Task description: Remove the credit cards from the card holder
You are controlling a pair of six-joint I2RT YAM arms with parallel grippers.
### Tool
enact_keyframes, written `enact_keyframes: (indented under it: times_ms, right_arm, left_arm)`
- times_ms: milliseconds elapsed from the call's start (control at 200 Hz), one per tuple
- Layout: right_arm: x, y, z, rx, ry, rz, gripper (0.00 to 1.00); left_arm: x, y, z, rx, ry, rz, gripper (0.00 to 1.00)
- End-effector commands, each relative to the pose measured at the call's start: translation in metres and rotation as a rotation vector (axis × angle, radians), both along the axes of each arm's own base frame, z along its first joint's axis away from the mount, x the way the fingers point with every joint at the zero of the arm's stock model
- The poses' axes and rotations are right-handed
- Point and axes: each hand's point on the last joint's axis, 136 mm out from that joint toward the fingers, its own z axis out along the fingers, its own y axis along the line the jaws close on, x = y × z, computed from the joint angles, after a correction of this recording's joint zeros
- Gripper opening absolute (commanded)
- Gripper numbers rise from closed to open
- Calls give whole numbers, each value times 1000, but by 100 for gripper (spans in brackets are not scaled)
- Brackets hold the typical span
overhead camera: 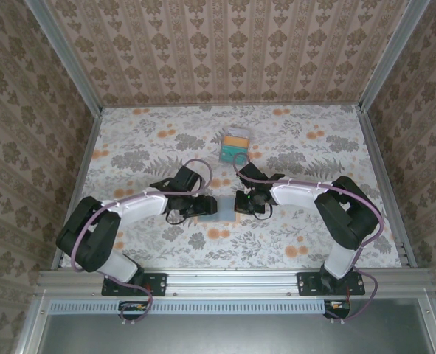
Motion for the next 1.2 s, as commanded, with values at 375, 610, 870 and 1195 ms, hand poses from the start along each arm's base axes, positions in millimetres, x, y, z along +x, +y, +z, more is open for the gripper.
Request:
enact_keyframes:
  times_ms: [375,610,870,1195]
  right_arm:
    - [-6,-2,-7,-21,25,2,5]
    - [-6,-2,-5,-17,21,0,5]
    - [11,-8,25,34,-75,-49,6]
    - [11,-20,26,39,-71,-60,8]
  left_arm:
    - [-6,-31,12,-100,8,-97,76]
    - [-5,-39,16,-133,2,-110,76]
    - [-1,-55,33,-193,-21,-141,74]
    - [0,-60,42,-204,-39,-156,73]
